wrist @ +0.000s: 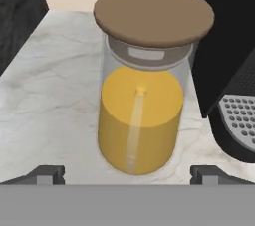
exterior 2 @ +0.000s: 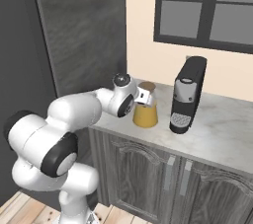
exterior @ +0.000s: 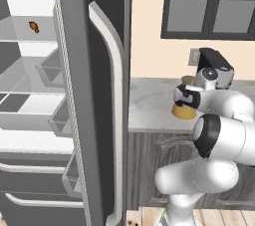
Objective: Move the chicken drumstick and burrito from the second highest shelf to the top shelf to make space. Then, place the pitcher from the counter on the cleared second highest shelf.
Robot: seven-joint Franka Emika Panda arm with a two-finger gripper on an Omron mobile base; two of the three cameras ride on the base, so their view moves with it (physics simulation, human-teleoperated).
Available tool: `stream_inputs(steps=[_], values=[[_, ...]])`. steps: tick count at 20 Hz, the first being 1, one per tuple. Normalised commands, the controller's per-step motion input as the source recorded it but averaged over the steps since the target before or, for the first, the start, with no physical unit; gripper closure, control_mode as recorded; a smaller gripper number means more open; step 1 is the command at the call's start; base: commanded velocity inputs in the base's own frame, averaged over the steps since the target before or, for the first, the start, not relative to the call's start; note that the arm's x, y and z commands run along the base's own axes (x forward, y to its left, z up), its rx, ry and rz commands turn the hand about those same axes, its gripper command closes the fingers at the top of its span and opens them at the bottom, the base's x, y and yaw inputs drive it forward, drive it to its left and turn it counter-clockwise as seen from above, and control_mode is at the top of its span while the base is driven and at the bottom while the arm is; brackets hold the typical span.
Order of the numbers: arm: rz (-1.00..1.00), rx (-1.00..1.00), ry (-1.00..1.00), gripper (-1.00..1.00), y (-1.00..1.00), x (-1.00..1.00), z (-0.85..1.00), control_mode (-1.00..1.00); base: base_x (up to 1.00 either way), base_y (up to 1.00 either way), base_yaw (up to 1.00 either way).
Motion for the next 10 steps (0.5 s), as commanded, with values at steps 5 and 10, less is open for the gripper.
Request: stream_inputs(steps=[5, 10], values=[[-0.01, 0.0, 0.0, -1.0, -0.14, 0.37, -0.17, -1.0, 0.0, 0.0, 0.0], [0.0, 0.0, 0.0, -1.0, -0.11, 0.32, -0.18, -1.0, 0.0, 0.0, 0.0]])
